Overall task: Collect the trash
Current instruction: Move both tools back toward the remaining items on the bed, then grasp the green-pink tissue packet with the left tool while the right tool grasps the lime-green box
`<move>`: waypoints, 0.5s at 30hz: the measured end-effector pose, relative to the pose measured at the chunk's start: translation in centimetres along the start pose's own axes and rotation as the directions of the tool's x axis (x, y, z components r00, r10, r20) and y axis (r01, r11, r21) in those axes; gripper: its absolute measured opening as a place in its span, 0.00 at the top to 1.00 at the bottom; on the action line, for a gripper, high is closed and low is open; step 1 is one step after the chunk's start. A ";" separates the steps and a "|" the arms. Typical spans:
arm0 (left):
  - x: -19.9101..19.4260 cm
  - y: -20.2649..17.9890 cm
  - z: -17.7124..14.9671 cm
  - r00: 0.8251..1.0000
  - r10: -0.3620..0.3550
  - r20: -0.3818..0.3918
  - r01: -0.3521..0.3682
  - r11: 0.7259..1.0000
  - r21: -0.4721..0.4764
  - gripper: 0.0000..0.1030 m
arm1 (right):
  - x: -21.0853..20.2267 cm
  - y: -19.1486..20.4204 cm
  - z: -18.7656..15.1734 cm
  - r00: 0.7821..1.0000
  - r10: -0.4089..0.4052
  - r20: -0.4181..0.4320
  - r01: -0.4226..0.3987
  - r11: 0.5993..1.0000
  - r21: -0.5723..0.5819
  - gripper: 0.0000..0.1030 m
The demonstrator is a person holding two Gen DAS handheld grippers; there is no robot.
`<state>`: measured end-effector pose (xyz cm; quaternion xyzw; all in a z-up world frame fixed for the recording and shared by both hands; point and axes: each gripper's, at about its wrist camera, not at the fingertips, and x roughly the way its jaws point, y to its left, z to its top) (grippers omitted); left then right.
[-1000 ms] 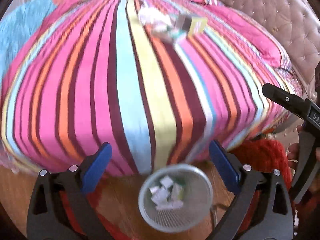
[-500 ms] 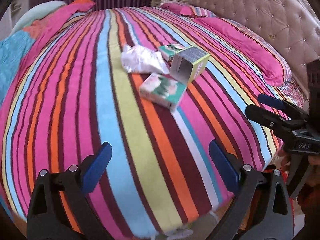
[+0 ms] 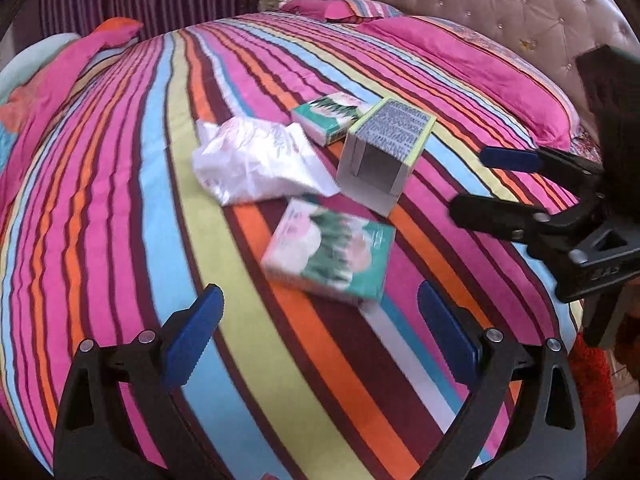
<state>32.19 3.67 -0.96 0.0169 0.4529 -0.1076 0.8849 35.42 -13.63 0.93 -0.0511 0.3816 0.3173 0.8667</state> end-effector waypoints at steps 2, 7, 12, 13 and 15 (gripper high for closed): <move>0.6 0.0 0.4 1.000 -0.017 -0.006 0.017 1.000 0.024 0.08 | 0.6 0.0 0.5 1.000 -0.006 -0.005 0.006 1.000 -0.025 0.07; 2.0 -0.4 1.0 1.000 -0.004 -0.029 0.007 0.995 0.099 0.08 | 1.8 -0.4 1.4 1.000 -0.003 -0.018 0.002 0.999 -0.047 0.07; 2.8 -0.1 1.8 0.999 -0.026 -0.023 0.028 0.995 0.098 0.08 | 2.8 -0.7 2.2 1.000 -0.001 -0.017 0.000 0.998 -0.064 0.07; 3.0 -0.1 1.9 0.999 -0.032 -0.025 0.034 0.995 0.096 0.08 | 2.9 -0.8 2.3 1.000 0.005 -0.016 -0.006 0.998 -0.065 0.07; 3.5 0.0 2.0 0.999 -0.034 -0.027 0.037 0.995 0.096 0.08 | 3.3 -0.9 2.5 1.000 0.014 -0.020 -0.015 0.998 -0.066 0.07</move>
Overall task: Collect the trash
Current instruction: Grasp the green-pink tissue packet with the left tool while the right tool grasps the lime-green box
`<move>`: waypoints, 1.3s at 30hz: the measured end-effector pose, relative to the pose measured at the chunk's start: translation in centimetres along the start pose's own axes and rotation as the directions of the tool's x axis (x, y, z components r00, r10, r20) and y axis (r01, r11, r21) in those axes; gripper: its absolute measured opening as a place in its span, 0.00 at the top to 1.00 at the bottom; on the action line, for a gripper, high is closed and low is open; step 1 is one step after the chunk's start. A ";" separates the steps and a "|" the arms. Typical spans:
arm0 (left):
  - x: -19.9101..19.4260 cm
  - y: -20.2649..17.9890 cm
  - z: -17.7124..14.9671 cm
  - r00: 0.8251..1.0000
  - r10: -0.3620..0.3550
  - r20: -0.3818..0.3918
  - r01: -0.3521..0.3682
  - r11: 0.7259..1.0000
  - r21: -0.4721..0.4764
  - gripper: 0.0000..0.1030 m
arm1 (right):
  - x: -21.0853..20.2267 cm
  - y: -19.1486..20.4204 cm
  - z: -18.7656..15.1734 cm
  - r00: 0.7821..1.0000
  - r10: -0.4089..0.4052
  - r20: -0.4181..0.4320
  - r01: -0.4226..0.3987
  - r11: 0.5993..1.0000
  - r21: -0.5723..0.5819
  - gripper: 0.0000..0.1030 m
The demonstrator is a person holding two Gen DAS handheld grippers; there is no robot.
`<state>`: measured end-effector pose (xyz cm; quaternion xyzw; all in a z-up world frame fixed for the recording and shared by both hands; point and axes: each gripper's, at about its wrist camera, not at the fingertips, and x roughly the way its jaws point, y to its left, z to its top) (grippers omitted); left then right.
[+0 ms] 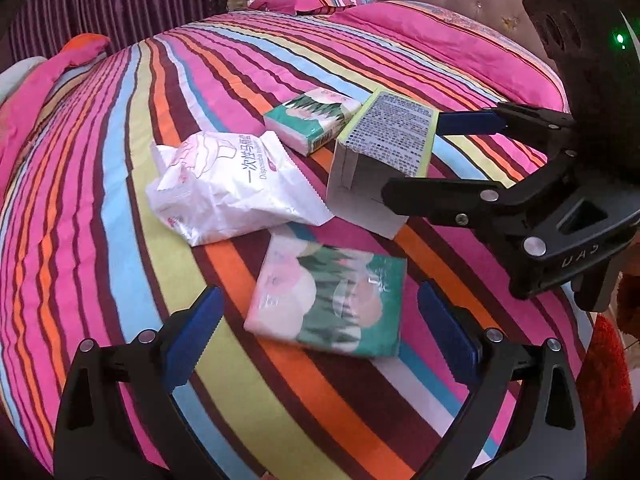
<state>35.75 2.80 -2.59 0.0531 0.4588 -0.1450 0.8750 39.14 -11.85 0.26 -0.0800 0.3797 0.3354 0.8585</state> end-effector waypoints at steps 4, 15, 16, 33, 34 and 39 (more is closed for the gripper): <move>0.9 0.1 0.1 1.000 0.000 -0.008 0.000 1.000 -0.007 0.08 | 0.7 -0.3 0.2 1.000 0.000 -0.008 0.000 1.000 -0.005 0.07; 2.0 0.8 0.4 1.000 0.029 -0.007 -0.030 0.994 -0.102 0.08 | 1.9 -0.9 0.6 0.997 0.009 -0.076 -0.006 0.999 0.040 0.10; 2.1 0.6 0.4 0.999 0.046 -0.012 -0.047 0.994 -0.096 0.10 | 1.9 -0.8 0.5 0.997 0.008 -0.077 -0.005 0.999 0.043 0.13; -3.0 1.1 -2.1 0.997 0.035 0.063 -0.020 0.973 -0.229 0.33 | -3.0 -1.4 -1.8 0.995 -0.082 -0.064 0.095 0.967 0.236 0.17; -3.3 1.0 -2.2 0.997 0.038 0.066 -0.022 0.973 -0.228 0.33 | -3.5 -1.4 -2.1 0.994 -0.081 -0.066 0.096 0.963 0.251 0.17; -5.8 -0.1 -4.2 0.996 0.046 0.079 -0.027 0.974 -0.226 0.33 | -5.9 -1.2 -4.5 0.996 -0.050 -0.071 0.072 0.937 0.342 0.17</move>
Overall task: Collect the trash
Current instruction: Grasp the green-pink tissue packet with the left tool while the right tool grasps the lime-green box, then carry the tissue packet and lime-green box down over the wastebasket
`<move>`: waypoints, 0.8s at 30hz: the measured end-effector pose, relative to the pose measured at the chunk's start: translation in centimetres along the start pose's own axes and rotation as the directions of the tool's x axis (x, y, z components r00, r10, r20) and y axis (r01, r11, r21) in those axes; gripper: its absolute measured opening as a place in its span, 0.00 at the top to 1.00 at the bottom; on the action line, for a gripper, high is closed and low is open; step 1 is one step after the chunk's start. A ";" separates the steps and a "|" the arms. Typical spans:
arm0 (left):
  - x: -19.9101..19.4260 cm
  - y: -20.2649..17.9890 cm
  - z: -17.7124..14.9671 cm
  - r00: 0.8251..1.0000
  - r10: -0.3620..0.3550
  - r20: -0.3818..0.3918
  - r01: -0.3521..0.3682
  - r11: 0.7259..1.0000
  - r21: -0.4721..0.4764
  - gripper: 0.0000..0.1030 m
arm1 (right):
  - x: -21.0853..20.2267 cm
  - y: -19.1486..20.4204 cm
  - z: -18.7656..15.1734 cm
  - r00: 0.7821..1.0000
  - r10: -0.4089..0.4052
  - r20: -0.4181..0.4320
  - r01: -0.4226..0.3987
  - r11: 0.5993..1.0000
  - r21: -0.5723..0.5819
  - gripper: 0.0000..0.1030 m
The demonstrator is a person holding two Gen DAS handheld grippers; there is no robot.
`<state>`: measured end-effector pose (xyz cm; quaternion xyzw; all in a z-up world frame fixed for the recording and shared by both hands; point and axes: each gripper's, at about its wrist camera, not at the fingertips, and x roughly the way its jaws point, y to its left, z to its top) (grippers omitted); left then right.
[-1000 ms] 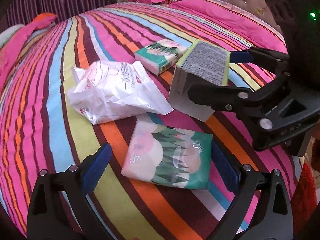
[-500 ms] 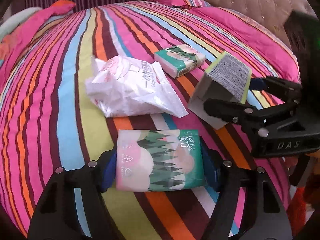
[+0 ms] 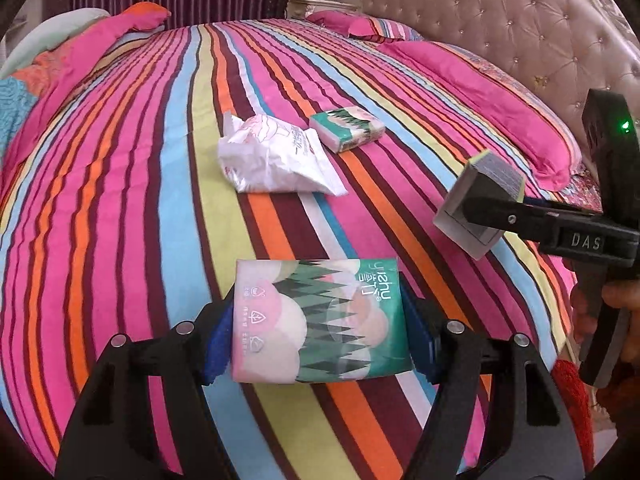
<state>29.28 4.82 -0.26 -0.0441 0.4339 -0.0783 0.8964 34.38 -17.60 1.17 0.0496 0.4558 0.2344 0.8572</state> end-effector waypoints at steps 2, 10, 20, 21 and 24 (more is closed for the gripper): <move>-1.5 -0.3 -1.3 1.000 0.005 0.007 -0.005 1.000 0.009 0.33 | -1.3 -0.2 -1.1 1.000 0.015 0.007 -0.015 0.999 0.028 0.17; -6.5 -1.0 -6.7 0.999 0.028 0.016 -0.029 0.999 0.038 0.33 | -5.5 0.8 -5.1 0.999 0.038 0.034 -0.039 0.998 0.041 0.17; -10.4 -3.2 -13.8 1.000 0.000 -0.001 0.000 1.000 0.011 0.33 | -9.2 3.4 -11.7 0.994 0.106 0.020 -0.107 0.993 0.053 0.17; -10.7 -3.5 -14.4 1.000 -0.004 -0.008 0.004 1.000 0.016 0.33 | -9.4 3.6 -12.5 0.994 0.107 0.013 -0.108 0.993 0.055 0.17; -11.2 -4.6 -16.9 0.999 -0.014 -0.038 0.015 1.000 0.022 0.33 | -9.7 4.2 -14.9 0.994 0.103 -0.022 -0.102 0.993 0.051 0.17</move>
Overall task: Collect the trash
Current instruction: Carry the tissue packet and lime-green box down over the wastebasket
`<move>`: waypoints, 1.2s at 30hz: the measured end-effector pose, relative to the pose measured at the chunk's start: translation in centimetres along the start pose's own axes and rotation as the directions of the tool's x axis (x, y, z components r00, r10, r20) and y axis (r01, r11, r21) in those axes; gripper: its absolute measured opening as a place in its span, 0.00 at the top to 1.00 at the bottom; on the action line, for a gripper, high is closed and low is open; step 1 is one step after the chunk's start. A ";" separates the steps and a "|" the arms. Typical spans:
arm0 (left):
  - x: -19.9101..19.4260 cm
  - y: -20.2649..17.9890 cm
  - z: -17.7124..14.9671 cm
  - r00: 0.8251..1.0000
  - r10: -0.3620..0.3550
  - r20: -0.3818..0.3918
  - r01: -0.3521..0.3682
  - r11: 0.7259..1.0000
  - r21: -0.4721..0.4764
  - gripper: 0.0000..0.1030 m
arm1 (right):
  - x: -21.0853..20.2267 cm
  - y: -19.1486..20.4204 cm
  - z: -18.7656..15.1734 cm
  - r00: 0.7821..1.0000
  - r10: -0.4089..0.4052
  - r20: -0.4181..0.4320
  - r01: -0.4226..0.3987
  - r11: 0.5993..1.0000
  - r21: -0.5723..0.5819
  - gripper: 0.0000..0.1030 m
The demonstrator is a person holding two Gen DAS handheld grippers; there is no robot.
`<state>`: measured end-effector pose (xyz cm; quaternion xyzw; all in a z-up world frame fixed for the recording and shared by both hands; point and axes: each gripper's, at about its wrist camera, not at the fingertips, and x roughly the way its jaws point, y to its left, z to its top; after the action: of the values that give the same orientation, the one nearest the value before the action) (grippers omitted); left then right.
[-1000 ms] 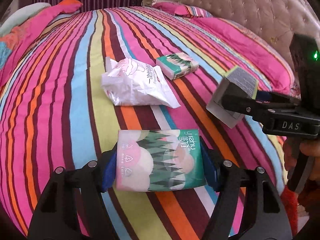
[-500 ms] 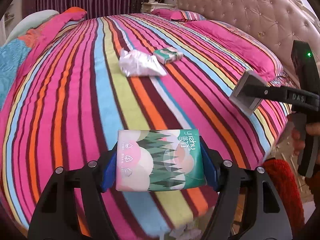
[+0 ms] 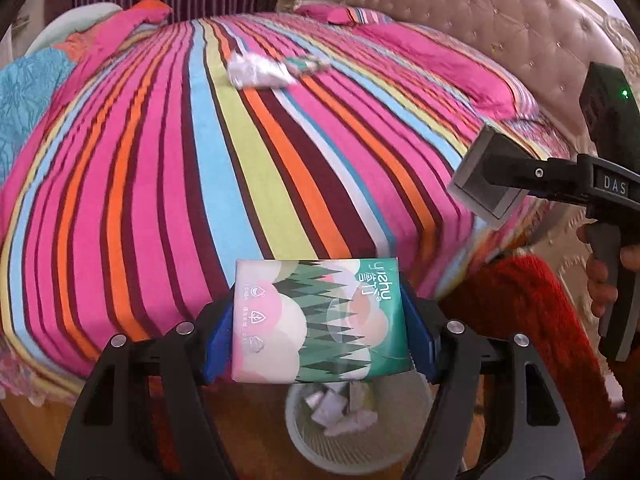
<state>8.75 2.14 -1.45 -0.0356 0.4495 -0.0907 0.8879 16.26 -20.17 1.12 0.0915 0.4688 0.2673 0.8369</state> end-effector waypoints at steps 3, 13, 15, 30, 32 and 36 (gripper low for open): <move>0.3 -0.8 -2.7 0.999 -0.014 -0.048 0.013 1.000 -0.019 0.33 | 0.6 0.3 -2.5 0.998 -0.010 -0.056 0.010 1.000 0.006 0.17; 3.1 -2.2 -6.8 0.983 0.005 -0.185 -0.013 0.999 -0.039 0.33 | 3.7 -0.1 -8.4 0.972 -0.064 -0.227 0.087 0.992 0.093 0.17; 3.7 -2.4 -7.0 0.977 -0.010 -0.212 0.001 0.999 -0.045 0.33 | 4.5 -0.3 -9.3 0.962 -0.058 -0.268 0.090 0.990 0.106 0.17; 6.6 -3.1 -7.6 0.892 0.010 -0.452 -0.034 0.998 -0.045 0.33 | 10.2 -2.8 -12.3 0.862 -0.014 -0.507 0.169 0.950 0.261 0.17; 7.4 -2.7 -8.0 0.877 0.008 -0.480 -0.042 0.997 -0.059 0.33 | 11.2 -2.8 -12.5 0.847 -0.014 -0.531 0.185 0.945 0.270 0.17; 9.4 -2.1 -8.9 0.841 -0.017 -0.541 -0.048 0.993 -0.106 0.33 | 12.5 -3.8 -13.4 0.820 0.003 -0.572 0.217 0.923 0.316 0.17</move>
<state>6.74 -1.59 -13.85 -0.0561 0.6865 -0.0636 0.7221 11.67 -18.05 -16.91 0.1367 0.7399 0.1414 0.6433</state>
